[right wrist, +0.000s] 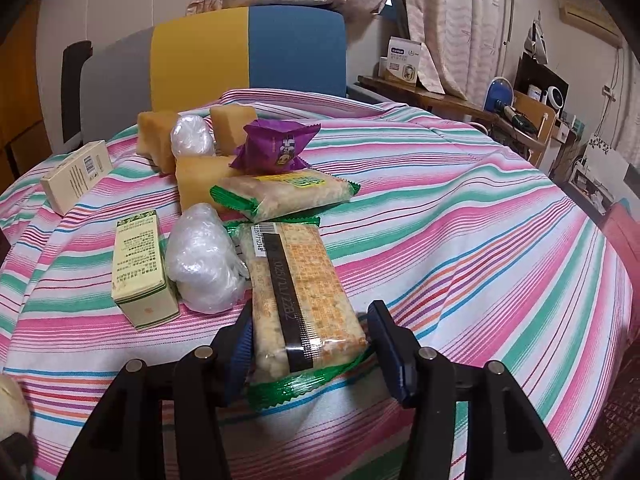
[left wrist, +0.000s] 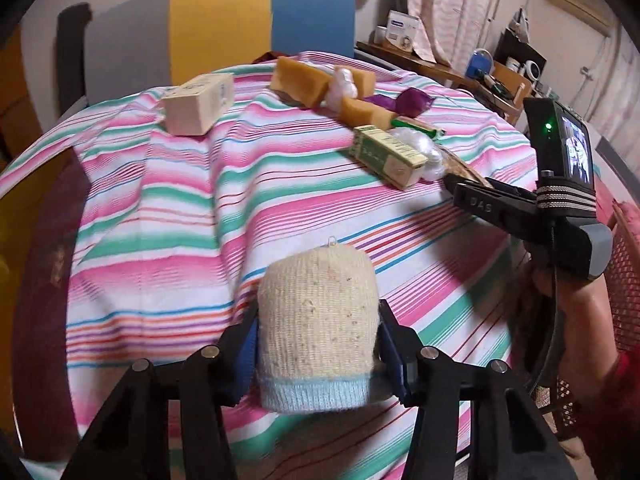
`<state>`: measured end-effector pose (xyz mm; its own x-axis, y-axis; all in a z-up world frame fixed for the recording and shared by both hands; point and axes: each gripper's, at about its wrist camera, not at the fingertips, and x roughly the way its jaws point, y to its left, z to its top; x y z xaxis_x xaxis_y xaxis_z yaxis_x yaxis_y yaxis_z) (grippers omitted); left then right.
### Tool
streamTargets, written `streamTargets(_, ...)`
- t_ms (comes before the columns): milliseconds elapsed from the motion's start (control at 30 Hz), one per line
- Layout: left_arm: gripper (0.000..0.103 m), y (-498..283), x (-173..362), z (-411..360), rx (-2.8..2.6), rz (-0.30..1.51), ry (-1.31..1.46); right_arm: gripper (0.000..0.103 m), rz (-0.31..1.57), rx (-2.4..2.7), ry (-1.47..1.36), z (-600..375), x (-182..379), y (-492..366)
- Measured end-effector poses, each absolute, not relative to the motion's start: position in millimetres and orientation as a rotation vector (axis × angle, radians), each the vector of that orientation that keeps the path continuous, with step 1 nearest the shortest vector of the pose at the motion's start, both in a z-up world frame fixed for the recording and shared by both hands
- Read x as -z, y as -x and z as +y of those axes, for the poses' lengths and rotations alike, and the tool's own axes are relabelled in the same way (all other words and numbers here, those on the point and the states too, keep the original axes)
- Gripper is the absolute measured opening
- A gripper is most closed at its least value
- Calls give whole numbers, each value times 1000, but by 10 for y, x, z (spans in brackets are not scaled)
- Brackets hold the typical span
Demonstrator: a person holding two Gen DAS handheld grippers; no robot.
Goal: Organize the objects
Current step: 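Grasp the cracker pack with the right gripper while the left grasps the sock roll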
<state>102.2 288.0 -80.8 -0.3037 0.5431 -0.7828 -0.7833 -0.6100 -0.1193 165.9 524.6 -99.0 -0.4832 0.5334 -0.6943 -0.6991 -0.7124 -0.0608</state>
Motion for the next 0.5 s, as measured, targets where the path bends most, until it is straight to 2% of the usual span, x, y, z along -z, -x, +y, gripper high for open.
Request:
streamTargets(167,53,-962,846,2645,-2020,307,1086,51,303,-2200,905,5197,980,-1710)
streamTargets(500,53,-962,728,2309,-2026,241,1095,49,507,-2249,842,4739,914,-2100)
